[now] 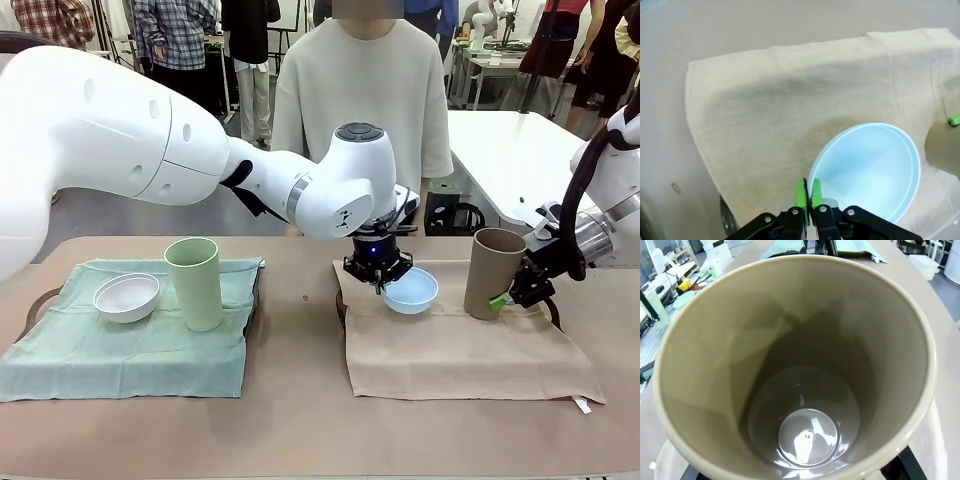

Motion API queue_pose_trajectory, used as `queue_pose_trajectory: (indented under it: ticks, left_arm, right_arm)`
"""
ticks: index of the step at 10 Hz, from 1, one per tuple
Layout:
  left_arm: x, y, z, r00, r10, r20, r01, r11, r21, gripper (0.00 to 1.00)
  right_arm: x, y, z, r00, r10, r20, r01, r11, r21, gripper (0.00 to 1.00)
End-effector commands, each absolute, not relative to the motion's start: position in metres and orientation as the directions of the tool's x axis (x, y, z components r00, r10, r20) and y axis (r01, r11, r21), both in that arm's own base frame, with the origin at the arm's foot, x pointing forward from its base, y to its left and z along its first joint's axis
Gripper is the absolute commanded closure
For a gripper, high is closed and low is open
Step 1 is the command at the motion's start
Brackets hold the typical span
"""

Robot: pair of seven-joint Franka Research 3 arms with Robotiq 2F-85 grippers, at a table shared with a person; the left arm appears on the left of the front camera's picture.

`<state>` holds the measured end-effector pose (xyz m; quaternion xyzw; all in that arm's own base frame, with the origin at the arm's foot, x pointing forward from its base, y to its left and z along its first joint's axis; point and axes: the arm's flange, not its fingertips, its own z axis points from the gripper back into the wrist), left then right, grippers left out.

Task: Set up a tray with a mat and arrange the tableware.
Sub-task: Place the Picnic Bowl and Reusable plastic cup back onto the Handle tray in front of the human's position.

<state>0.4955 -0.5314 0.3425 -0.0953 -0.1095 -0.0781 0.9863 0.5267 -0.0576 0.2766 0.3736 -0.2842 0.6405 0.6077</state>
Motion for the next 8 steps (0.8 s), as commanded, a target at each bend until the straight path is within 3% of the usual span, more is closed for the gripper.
queue_pose_trajectory:
  ticks: [1, 2, 3, 4, 5, 6, 8]
  left_arm:
    - [0.501, -0.534, 0.344, 0.967, -0.15, 0.207, 0.187, 0.967, -0.173, 0.96]
    - [0.501, -0.534, 0.345, 0.969, -0.139, 0.203, 0.176, 0.968, -0.18, 0.47]
    - [0.5, -0.533, 0.348, 0.969, -0.14, 0.201, 0.178, 0.967, -0.183, 0.36]
    - [0.498, -0.531, 0.351, 0.972, -0.136, 0.19, 0.172, 0.968, -0.185, 0.0]
    - [0.496, -0.53, 0.354, 0.974, -0.135, 0.182, 0.17, 0.967, -0.192, 0.16]
    - [0.492, -0.528, 0.359, 0.974, -0.138, 0.181, 0.173, 0.965, -0.196, 0.0]
    - [0.485, -0.521, 0.367, 0.973, -0.14, 0.181, 0.176, 0.963, -0.204, 0.0]
  right_arm:
    - [0.533, -0.056, 0.275, -0.002, 0.542, 0.84, -0.993, -0.101, 0.063, 0.19]
    - [0.533, -0.057, 0.275, -0.007, 0.544, 0.839, -0.992, -0.112, 0.064, 0.0]
    - [0.532, -0.057, 0.279, 0.007, 0.559, 0.829, -0.993, -0.092, 0.07, 0.0]
    - [0.53, -0.059, 0.285, 0.02, 0.579, 0.815, -0.994, -0.08, 0.081, 0.0]
    - [0.529, -0.065, 0.292, 0.032, 0.615, 0.788, -0.994, -0.062, 0.089, 0.0]
    - [0.528, -0.075, 0.298, 0.058, 0.663, 0.746, -0.994, -0.031, 0.104, 0.0]
    - [0.53, -0.103, 0.311, 0.123, 0.737, 0.664, -0.991, 0.052, 0.125, 0.0]
